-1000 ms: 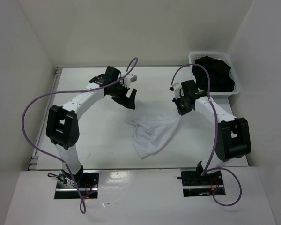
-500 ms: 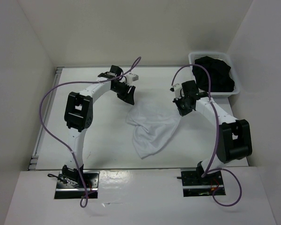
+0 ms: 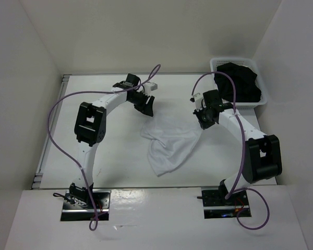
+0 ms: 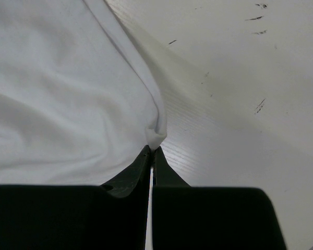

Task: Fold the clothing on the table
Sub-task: Flatten the skirt out

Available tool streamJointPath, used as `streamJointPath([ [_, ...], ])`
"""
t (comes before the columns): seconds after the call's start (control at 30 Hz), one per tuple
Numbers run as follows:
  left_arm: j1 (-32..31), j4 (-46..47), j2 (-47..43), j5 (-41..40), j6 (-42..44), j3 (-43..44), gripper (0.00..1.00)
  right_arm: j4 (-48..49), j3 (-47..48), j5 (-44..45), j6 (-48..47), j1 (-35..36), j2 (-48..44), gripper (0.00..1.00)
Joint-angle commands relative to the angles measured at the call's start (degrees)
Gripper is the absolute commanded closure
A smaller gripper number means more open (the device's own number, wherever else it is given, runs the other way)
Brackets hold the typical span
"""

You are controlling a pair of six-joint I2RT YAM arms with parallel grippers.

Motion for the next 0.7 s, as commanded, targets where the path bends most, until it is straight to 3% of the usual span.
streamJointPath([
  [0.0, -1.40, 1.86, 1.62, 1.44, -0.80, -0.22, 0.37, -0.53, -0.10, 0.36, -0.71, -0.34, -2.10, 1.00],
  [0.67, -1.41, 4.14, 5.49, -0.32, -2.38, 3.03, 0.37, -0.53, -0.63, -0.69, -0.18, -0.34, -3.16, 1.00],
])
